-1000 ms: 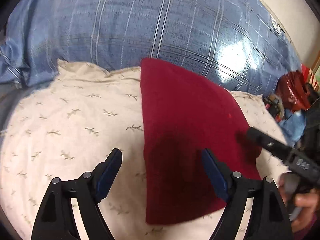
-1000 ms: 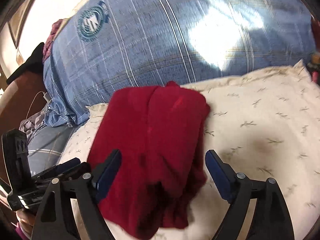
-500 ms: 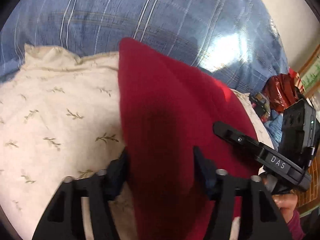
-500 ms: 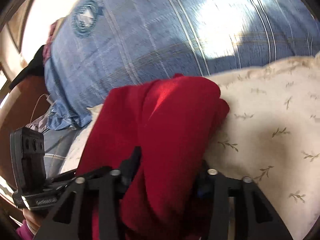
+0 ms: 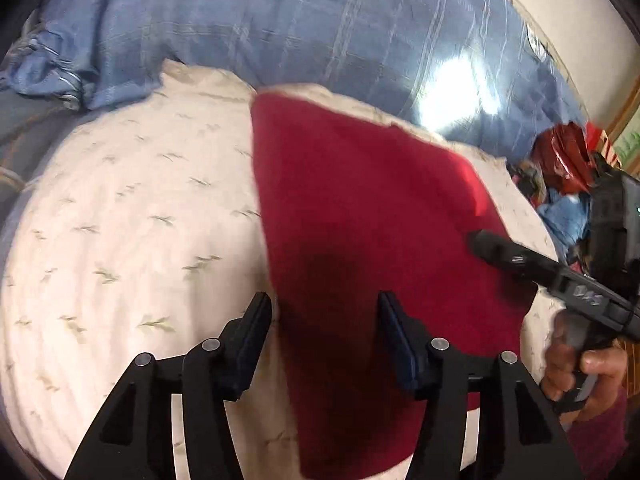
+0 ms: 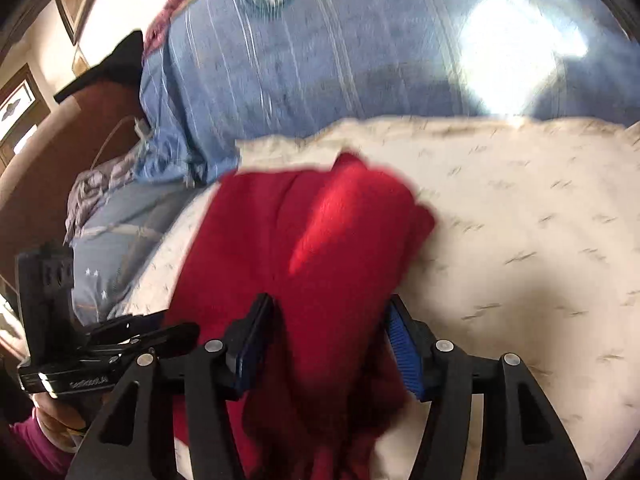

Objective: Fold small clothes

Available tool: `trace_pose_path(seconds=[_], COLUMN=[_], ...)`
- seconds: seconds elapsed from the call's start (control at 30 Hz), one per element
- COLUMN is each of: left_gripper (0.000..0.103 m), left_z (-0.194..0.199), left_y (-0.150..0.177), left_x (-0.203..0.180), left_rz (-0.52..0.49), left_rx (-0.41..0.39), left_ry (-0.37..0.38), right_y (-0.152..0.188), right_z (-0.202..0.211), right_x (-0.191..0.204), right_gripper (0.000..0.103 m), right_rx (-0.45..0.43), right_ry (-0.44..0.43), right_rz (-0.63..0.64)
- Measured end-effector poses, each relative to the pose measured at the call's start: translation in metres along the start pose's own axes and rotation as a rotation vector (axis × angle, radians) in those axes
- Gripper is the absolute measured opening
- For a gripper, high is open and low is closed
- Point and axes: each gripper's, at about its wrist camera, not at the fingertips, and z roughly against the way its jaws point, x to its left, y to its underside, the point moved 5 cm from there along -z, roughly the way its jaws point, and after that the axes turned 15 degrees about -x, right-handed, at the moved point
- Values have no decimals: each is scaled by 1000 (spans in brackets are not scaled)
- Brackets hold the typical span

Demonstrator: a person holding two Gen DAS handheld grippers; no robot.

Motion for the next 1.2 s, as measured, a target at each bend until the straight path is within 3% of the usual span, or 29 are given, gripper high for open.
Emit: trace_pose_path(seconds=[0.07, 0.17, 0.23, 0.3, 0.4, 0.5, 0.63, 0.77, 0.9, 0.97, 1.03, 1.2], left_gripper=[58, 62, 62, 65, 70, 70, 69, 69, 68, 68, 69, 74], left_z=[12, 13, 3, -19, -37, -34, -23, -7, 9, 19, 25, 37], left_y=[-11, -24, -22, -10, -4, -7, -9, -4, -2, -3, -3, 3], left_x=[0, -5, -11, -13, -19, -29, -27, -27, -33, -35, -36, -42], left_rz=[-37, -63, -81, -112, -101, -154, -156, -154, -182, -181, -167, -176], left_rx=[-60, -101, -107, -66, -80, -91, -99, -117, -138, -161, -175, -194], left_ry=[-52, -96, -114, -168, -173, -187, -188, -201, -225, -235, -231, -231], right_y=[-15, -20, -9, 6, 20, 13, 17, 48, 41, 32, 25, 16], right_z=[22, 31, 18, -4, -33, -18, 15, 1, 14, 26, 32, 38], right_x=[9, 35, 43, 36, 18, 21, 41, 34, 38, 41, 41, 40], right_gripper=[51, 30, 28, 26, 29, 29, 35, 35, 35, 49, 56, 65], right_rx=[-70, -71, -29, 21, 32, 23, 26, 92, 43, 9, -18, -68], right_ry=[15, -18, -16, 54, 108, 96, 52, 138, 121, 111, 128, 161], right_rz=[55, 152, 188, 216, 202, 177, 236, 294, 252, 237, 223, 167])
